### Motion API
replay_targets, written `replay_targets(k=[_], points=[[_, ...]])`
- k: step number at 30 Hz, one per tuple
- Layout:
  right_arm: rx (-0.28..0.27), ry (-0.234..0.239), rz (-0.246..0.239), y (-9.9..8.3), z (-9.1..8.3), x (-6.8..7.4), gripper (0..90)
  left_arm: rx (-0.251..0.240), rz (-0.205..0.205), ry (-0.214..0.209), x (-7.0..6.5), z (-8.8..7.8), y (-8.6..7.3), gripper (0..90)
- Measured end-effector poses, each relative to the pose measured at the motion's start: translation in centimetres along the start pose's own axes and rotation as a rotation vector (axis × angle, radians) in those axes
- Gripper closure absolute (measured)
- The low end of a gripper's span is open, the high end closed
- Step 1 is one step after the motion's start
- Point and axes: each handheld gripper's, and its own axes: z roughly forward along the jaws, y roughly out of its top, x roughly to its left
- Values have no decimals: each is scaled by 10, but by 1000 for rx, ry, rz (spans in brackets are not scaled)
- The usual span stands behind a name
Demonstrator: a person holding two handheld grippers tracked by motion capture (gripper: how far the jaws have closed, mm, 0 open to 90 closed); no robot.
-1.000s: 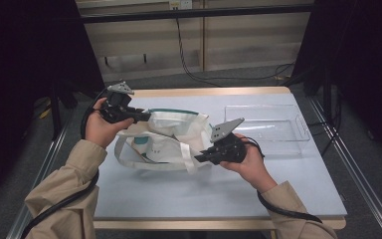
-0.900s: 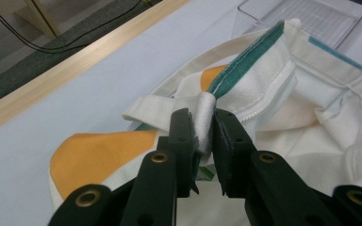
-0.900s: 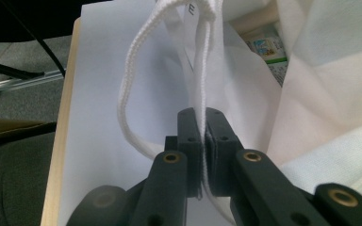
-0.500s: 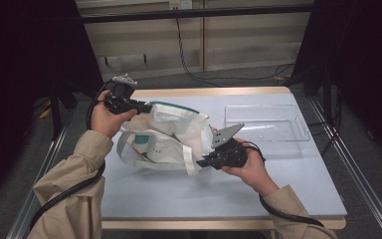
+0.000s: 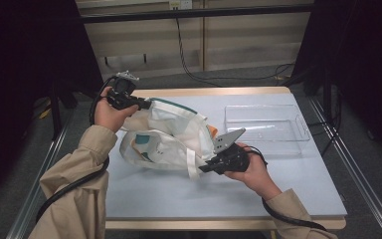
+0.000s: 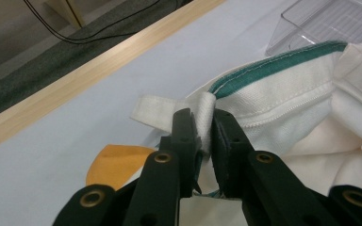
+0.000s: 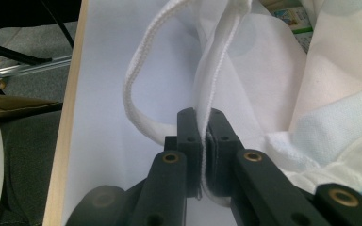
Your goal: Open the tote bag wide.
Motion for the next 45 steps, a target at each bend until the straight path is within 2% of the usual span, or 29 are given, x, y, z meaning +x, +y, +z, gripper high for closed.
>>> replay_targets(k=[6,7,8,10,11,14,15,18,22,24,25,26,27,28,30,31,32,34,35,39,42,43,44,45], points=[[1,-4,-8,-2,1,3,855,-2,-6,15,2,6,5,802],[2,-3,-14,-2,1,4,855,-8,-22,19,1,7,6,802],[8,-4,-20,-2,1,4,855,4,-8,19,2,7,7,804],[11,-8,-26,-2,1,5,847,6,-16,9,1,8,8,807],[10,-16,-11,-2,1,5,832,1,-13,5,0,8,8,809],[-19,-43,18,-2,-1,2,746,14,5,-2,0,6,8,813],[-30,-51,31,-1,-2,2,720,-4,-16,8,-3,7,8,814],[-43,-77,40,3,-3,1,612,8,-3,-7,-3,5,8,816],[-79,-96,104,10,-3,-1,492,16,-5,-6,-4,4,8,819],[-102,-107,106,13,-4,-2,465,9,-13,-7,-5,4,7,819],[-114,-115,108,15,-4,-2,465,19,2,-8,-4,3,8,820],[-123,-105,100,18,-4,-2,484,13,-12,-11,-5,3,8,820],[-127,-87,97,20,-3,-1,509,25,-3,-11,-4,3,8,820],[-127,-89,94,22,-2,0,509,32,7,-12,-4,3,9,820],[-110,-84,93,25,1,0,546,24,0,-6,-4,4,9,820],[-101,-67,91,26,3,1,626,17,-14,-4,-5,5,10,820],[-95,-47,88,26,5,1,668,24,1,-1,-4,5,10,820],[-73,-24,76,25,9,2,749,14,-14,6,-4,7,10,820],[-57,4,64,23,12,3,821,29,2,5,-3,6,11,820],[-55,19,67,19,15,4,863,29,-4,17,-1,9,13,819],[-47,29,45,18,16,6,868,10,-26,33,-1,13,15,819],[-41,34,39,18,17,7,867,27,-10,32,1,13,15,819],[-32,41,33,17,18,9,866,14,-35,40,1,16,15,819],[-21,48,23,17,19,10,866,26,-24,44,3,17,16,819]])
